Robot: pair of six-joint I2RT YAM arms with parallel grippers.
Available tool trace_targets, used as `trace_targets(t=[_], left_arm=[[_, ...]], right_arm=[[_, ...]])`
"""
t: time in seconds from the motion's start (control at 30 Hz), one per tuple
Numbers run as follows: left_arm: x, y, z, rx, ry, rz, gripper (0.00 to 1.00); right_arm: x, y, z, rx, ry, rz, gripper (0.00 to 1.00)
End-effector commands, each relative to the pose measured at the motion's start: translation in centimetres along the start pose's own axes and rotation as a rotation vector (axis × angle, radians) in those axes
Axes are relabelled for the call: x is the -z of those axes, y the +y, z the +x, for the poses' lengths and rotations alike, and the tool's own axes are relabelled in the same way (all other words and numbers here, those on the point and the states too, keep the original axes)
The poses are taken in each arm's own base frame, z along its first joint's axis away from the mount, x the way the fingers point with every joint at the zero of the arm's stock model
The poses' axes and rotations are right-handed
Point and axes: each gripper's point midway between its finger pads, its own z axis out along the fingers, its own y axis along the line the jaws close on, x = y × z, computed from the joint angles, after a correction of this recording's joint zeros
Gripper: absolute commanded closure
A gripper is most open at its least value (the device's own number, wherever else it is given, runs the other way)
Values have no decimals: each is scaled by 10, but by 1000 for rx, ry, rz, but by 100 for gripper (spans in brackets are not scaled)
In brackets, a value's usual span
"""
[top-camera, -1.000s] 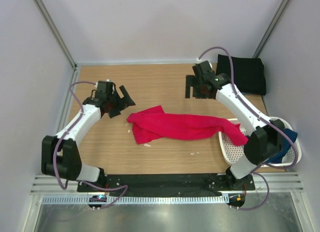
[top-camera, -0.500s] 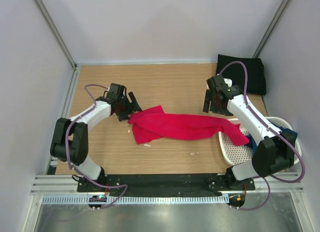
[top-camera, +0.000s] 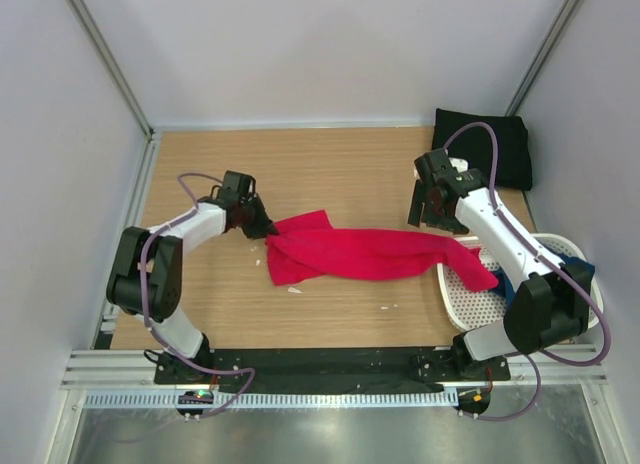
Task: Fold and stack the t-shirts
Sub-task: Move the tshirt to the center of the board
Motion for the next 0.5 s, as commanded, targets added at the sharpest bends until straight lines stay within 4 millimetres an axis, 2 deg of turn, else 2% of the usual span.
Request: trace_targets(t=[0.0,0.03,0.1,0.13,0.17,0.23,0.27,0.33,0.37,0.4,0.43,0.47], left_arm=[[26,-15,-48,-21,-136,21,100],[42,-15,-61,-18,-186,18,100],[68,1,-83,2,-254,-18,100],[92,3,-95,-4,-330,-28,100],[107,14,-105,10,-373,-56,100],[129,29,-105,-7,-407,-121,100],[148,41,-105,0,-443,-171,100],[159,56,-101,-23,-444,-227,100],[166,69,-94,-15,-434,-273,100],[167,75,-88,-18,-415,-301,100],[167,82,-82,-22,-399,-332,100],[172,100,-78,2,-384,-387,100]], right_arm=[[17,9,-23,-41,-50,-37,14],[19,15,-24,-42,-44,-66,14],[23,24,-33,-47,-60,-111,14],[24,29,-34,-45,-63,-133,13],[25,35,-35,-33,-60,-167,14],[29,46,-43,-26,-90,-206,13],[29,55,-42,-1,-90,-221,13],[35,69,-52,37,-122,-249,13],[33,85,-49,82,-116,-262,13],[36,95,-55,102,-139,-280,13],[35,105,-53,122,-135,-291,12],[36,118,-49,151,-131,-314,12]])
